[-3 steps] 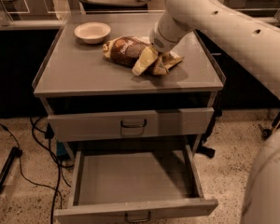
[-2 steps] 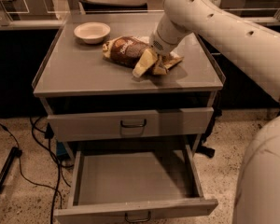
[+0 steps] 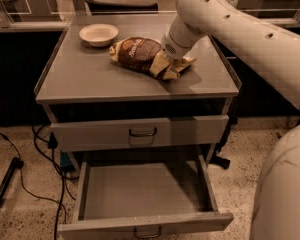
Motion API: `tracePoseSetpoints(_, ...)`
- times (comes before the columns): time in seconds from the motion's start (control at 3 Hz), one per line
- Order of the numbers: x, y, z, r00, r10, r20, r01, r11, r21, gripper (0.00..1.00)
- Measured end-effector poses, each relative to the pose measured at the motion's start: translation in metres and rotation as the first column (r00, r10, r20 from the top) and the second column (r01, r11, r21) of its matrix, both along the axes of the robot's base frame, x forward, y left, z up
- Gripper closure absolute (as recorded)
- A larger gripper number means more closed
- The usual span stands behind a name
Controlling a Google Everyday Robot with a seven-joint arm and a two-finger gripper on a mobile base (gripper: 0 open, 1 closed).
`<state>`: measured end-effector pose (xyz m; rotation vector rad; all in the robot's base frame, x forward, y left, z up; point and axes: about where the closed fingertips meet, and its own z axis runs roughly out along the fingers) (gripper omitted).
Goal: Place brown chip bag into middle drawer
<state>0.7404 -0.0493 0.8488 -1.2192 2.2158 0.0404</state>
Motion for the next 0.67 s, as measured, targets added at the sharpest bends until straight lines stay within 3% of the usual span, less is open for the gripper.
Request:
tracePoseSetpoints(0.33,0.0,0.0,0.0,1.0,0.001,0.0,-0.001,1.0,0.0,0.81)
tracePoseSetpoints(0.67,-0.011,0.002,0.011,0.9996,0.028,0.003,-0.028,1.0,-0.005,1.0)
